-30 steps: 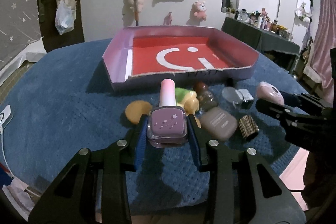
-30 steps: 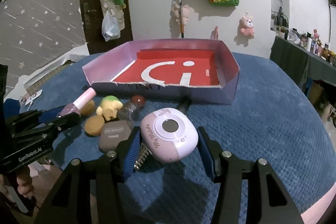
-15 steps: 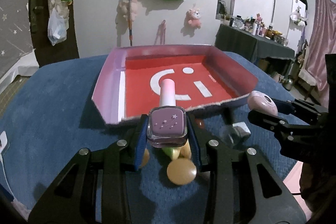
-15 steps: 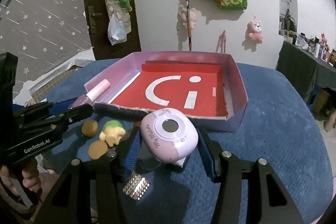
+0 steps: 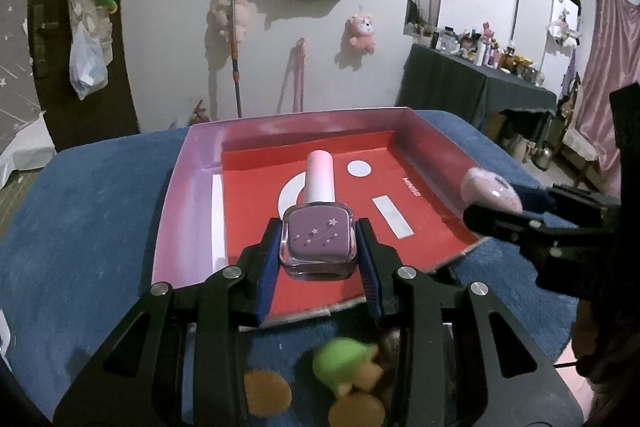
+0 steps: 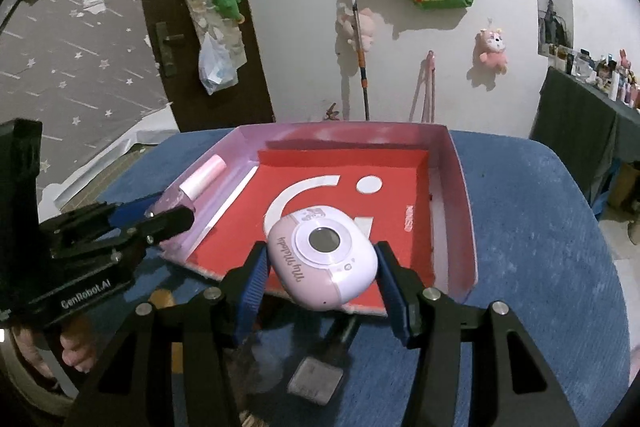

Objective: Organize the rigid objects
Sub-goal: 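Carry the nail polish and pink compact with both tools into the pink box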

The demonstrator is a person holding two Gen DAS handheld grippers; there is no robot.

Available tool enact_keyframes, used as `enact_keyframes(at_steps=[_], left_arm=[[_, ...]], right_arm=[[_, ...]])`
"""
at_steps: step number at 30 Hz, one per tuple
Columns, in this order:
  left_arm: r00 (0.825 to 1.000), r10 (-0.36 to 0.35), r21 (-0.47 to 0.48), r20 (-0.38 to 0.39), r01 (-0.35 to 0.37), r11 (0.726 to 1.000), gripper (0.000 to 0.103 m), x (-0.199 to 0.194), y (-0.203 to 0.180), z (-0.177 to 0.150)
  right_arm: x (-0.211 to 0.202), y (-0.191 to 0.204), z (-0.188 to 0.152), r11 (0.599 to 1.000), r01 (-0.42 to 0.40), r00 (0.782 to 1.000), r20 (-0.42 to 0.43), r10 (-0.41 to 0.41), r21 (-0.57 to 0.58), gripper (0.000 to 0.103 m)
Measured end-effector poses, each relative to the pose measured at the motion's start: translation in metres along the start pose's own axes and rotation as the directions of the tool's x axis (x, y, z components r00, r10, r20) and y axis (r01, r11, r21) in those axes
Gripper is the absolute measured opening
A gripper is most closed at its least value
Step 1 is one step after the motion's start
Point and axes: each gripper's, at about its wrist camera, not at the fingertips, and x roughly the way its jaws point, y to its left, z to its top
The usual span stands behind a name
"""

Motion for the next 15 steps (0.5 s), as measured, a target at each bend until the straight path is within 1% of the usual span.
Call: enact_keyframes(at_steps=[4,9,11,15], left_arm=[[0.999,0.009,0.002,-0.033,-0.009,1.000,0.034,0.023,0.005,0.010],[0.996,-0.002,-0.019,-0.088,0.001,1.000,0.034,0.048,0.012,0.015],[0.993,-0.007,-0.031,-0.118,0.004,1.000,0.034,0.062,0.015,0.017],[0.986,-0.003,-0.054,-0.167,-0.006,0.999,0.034,0.082,0.023,0.016]], right_arm=[[0.017,-0.005,0.015,0.999,0.031,0.999,-0.019,-0.031,-0.018,0.056],[0.051,-0.010,0.029,0.999,0.045,0.996,-0.080,-0.047,-0.030,0.056],[0.068,-0.014,0.033,0.999,0.039,0.992,-0.122,-0.042,-0.020,0.056],[0.091,-0.019,0.033,0.998,0.056,0.983,-0.172,-0.058,-0.020,0.056]])
